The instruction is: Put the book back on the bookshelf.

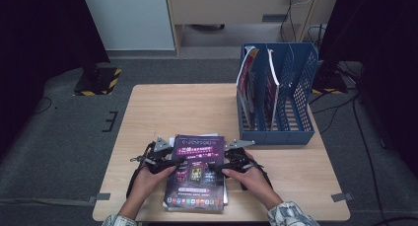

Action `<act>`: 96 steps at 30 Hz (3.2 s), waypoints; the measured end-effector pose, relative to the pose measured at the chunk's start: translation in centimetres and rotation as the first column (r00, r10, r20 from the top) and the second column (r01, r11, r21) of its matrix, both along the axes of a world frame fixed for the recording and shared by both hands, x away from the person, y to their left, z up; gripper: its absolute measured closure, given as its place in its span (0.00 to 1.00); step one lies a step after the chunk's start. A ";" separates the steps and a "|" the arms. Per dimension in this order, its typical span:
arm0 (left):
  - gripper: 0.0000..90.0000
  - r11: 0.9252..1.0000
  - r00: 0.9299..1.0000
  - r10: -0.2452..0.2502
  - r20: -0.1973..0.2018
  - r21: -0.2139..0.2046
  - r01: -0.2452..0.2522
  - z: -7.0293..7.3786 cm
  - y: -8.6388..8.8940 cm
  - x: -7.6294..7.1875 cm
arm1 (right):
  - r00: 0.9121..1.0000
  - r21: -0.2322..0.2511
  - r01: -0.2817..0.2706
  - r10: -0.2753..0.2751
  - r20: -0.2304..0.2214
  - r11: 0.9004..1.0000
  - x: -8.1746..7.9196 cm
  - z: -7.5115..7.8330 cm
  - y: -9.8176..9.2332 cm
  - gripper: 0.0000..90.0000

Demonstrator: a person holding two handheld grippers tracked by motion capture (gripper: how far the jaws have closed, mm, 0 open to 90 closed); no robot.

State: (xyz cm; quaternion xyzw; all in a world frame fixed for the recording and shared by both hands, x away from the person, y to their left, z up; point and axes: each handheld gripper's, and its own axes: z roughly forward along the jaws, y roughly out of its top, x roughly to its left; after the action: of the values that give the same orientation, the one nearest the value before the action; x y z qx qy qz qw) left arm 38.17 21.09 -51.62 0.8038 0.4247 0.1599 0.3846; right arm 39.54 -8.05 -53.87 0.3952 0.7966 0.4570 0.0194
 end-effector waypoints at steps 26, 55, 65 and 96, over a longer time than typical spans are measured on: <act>0.38 1.000 1.000 -0.001 0.003 0.000 0.001 0.0 -0.1 0.0 | 0.999 0.049 -0.047 0.046 0.014 0.998 0.3 3.4 0.2 0.19; 0.37 1.000 1.000 -0.001 0.004 -0.001 0.001 -0.1 0.0 -0.1 | 0.992 0.026 -0.126 0.126 -0.004 0.992 0.7 3.4 2.9 0.37; 0.37 1.000 1.000 0.000 0.005 0.001 0.000 -0.1 -0.1 -0.1 | 0.994 0.020 -0.106 0.107 -0.019 0.994 0.8 3.5 2.7 0.53; 0.36 1.000 1.000 0.001 0.010 0.003 -0.001 -0.1 -0.2 -0.1 | 0.993 0.019 -0.105 0.106 -0.060 0.994 1.3 3.9 2.7 0.70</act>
State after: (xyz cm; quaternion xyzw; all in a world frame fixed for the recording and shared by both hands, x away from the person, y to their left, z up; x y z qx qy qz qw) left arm 38.05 20.90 -51.68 0.8033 0.4229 0.1648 0.3857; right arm 40.80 -5.34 -49.92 0.3666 0.8130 0.4512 -0.0320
